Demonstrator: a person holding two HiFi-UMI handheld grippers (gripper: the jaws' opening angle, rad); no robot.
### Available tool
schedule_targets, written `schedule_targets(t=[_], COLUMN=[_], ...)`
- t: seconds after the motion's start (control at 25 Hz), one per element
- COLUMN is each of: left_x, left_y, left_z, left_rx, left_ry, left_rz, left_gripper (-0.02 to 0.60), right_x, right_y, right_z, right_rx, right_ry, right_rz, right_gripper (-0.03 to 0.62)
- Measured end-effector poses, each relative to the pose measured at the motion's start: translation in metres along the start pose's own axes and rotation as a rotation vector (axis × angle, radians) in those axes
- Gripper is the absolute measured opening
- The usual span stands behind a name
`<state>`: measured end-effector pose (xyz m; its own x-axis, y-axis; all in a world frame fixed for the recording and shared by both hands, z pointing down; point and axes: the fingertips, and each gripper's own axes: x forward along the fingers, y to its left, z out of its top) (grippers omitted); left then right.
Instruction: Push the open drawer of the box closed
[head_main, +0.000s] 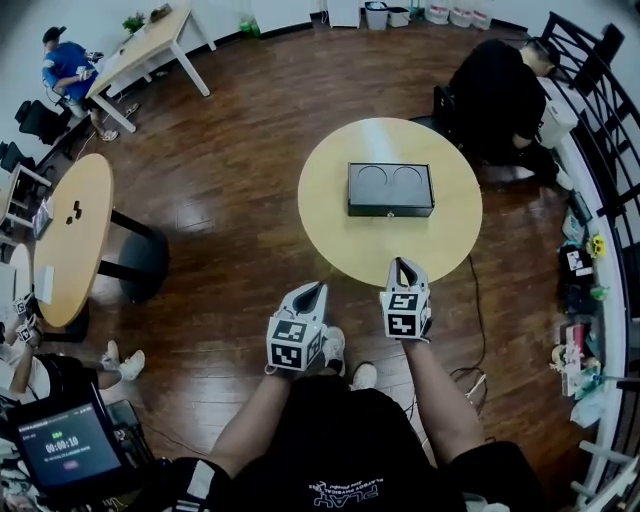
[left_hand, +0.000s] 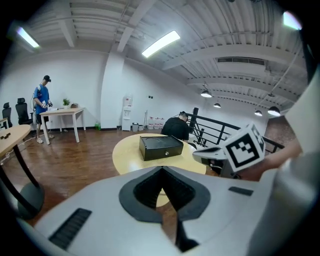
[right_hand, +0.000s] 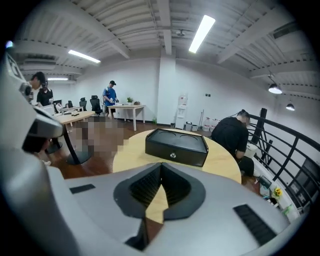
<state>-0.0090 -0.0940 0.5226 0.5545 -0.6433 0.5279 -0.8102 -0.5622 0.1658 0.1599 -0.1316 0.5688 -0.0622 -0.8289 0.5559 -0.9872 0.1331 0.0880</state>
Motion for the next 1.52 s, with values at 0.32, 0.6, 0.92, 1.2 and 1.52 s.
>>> schedule_targets(t=[0.32,0.6,0.92,1.2,1.52], left_x=[-0.041,-0.052,-0.058,-0.105,-0.139], left_y=[-0.046,-0.063,-0.064,-0.096,-0.091], left_z=[-0.004,-0.008,-0.015,-0.033,-0.046], left_rx=[0.017,-0.036,-0.035,0.0,0.054], left_ry=[-0.061,-0.084,-0.09,-0.094,-0.105], left_rz=[0.015,-0.025,-0.008,-0.013,-0.072], left_gripper=[-0.003,-0.003,-0.003,-0.003,-0.003], right_x=[-0.094,-0.135,-0.139,-0.193,-0.232], right_y=[0.019,0.045,0.064,0.066,0.088], right_z=[-0.025,-0.028,-0.021,-0.036,-0.046], right_rx=[0.038,0.079,0.087,0.091,0.095], right_ry=[-0.074,-0.068,-0.088,-0.104,-0.144], right_rz=[0.057,0.142,0.164,0.138,0.078], right_gripper=[0.006,0.006,0.006,0.006,0.006])
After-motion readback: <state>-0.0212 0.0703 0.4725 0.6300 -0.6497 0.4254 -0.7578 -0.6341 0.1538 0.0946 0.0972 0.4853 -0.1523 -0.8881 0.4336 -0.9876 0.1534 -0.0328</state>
